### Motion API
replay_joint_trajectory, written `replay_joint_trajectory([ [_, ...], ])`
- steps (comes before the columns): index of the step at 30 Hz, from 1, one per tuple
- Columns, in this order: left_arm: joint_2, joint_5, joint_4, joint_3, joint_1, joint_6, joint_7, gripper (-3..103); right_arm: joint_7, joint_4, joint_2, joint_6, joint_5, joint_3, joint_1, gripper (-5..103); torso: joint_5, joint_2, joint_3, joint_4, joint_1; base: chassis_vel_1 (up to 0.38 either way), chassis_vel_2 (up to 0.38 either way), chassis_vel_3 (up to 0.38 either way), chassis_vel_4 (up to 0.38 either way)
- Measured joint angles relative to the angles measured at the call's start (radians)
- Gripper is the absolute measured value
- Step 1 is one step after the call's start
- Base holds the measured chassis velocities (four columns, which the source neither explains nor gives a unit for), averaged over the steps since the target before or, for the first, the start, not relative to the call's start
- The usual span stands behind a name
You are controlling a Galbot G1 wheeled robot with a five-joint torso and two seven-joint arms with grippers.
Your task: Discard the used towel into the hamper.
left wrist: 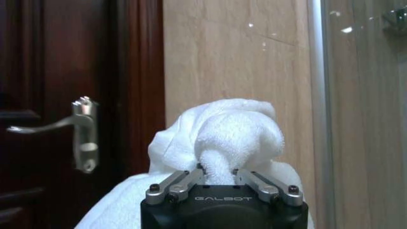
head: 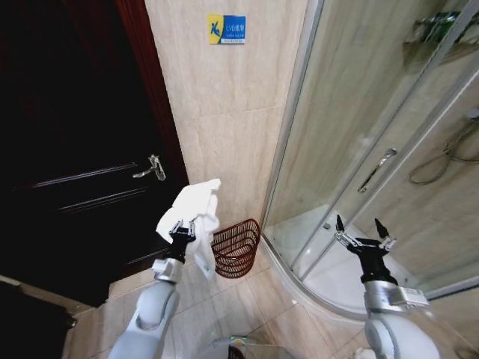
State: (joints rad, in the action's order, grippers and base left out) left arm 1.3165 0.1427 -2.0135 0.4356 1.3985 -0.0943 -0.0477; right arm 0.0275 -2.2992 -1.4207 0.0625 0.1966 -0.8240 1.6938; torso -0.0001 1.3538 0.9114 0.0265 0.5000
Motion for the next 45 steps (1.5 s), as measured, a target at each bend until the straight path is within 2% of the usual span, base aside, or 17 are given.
replay_joint_trajectory([
  [7, -0.033, 0.025, 0.117, -0.073, -0.110, 0.001, 0.000, 12, 0.000, -0.007, -0.022, -0.021, -0.037, 0.014, -0.001, 100, -0.0001, 0.000, 0.000, 0.0000, 0.000, 0.000, 0.000, 0.000, 0.000],
  [11, -0.052, 0.053, 0.217, -0.136, -0.218, 0.001, 0.000, 12, 0.000, -0.019, -0.039, -0.040, -0.058, 0.015, -0.004, 100, 0.0000, 0.000, 0.000, 0.0000, 0.000, 0.000, 0.000, 0.000, 0.000],
  [18, -0.052, 0.076, 0.366, -0.196, -0.358, -0.017, -0.013, 12, 0.000, -0.030, -0.061, -0.044, -0.085, 0.020, 0.003, 100, 0.0000, 0.000, 0.000, -0.0001, 0.000, 0.000, 0.000, 0.000, 0.000],
  [26, -0.046, 0.075, 0.474, -0.220, -0.449, -0.035, -0.015, 12, -0.001, -0.031, -0.058, -0.073, -0.103, 0.030, -0.029, 100, 0.0001, 0.000, 0.000, 0.0000, 0.000, 0.000, 0.000, 0.000, 0.000],
  [29, -0.040, 0.071, 0.540, -0.256, -0.492, -0.061, -0.019, 12, -0.003, -0.030, -0.052, -0.088, -0.107, 0.037, -0.052, 100, 0.0000, 0.000, 0.000, 0.0000, 0.000, 0.000, 0.000, 0.000, 0.000],
  [35, -0.036, 0.071, 0.593, -0.287, -0.541, -0.064, -0.022, 12, -0.004, -0.031, -0.050, -0.094, -0.107, 0.039, -0.060, 100, 0.0001, 0.000, 0.000, 0.0001, 0.000, 0.000, 0.000, 0.000, 0.000],
  [38, -0.031, 0.072, 0.659, -0.339, -0.602, -0.064, -0.024, 12, -0.006, -0.028, -0.049, -0.091, -0.104, 0.036, -0.057, 100, 0.0001, 0.000, 0.000, 0.0000, 0.000, 0.000, 0.000, 0.000, 0.000],
  [45, -0.009, 0.070, 0.726, -0.395, -0.659, -0.062, -0.016, 12, -0.007, -0.019, -0.046, -0.079, -0.092, 0.022, -0.048, 100, 0.0001, 0.000, 0.000, 0.0000, 0.000, 0.000, 0.000, 0.000, 0.000],
])
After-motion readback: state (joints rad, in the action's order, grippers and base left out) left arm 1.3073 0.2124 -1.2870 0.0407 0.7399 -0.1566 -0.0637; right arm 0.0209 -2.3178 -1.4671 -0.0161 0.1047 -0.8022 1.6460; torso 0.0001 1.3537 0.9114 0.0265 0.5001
